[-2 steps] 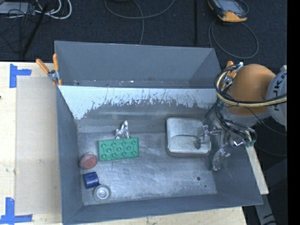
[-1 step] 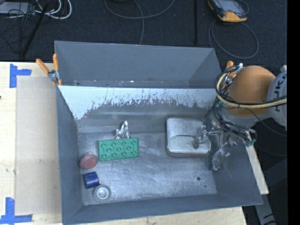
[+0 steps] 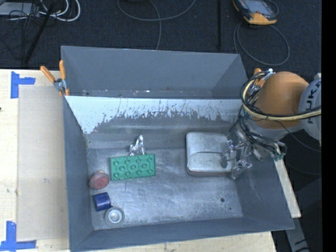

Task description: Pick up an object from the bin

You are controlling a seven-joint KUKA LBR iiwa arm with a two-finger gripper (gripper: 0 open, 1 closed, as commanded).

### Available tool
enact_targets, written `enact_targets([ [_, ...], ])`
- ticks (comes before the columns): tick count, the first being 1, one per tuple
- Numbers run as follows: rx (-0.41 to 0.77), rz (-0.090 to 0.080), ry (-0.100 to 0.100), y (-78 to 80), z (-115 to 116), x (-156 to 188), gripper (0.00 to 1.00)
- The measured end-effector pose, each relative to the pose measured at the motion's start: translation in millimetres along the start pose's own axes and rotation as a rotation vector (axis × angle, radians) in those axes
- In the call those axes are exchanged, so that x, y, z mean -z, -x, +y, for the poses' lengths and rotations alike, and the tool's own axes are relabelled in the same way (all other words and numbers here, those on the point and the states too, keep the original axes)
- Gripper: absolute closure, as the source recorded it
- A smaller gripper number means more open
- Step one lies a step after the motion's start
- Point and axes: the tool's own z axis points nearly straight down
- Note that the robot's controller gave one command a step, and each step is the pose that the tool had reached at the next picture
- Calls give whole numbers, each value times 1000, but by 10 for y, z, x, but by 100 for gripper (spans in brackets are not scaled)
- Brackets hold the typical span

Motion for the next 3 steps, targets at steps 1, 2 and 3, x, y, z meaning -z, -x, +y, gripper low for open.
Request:
enact_targets([
  [1, -12, -46, -32, -393, 142, 881, 100],
  [2, -86, -37, -19, -501, 1241, 535, 100],
  [3, -29, -42, -23, -338, 2261, 746, 100],
])
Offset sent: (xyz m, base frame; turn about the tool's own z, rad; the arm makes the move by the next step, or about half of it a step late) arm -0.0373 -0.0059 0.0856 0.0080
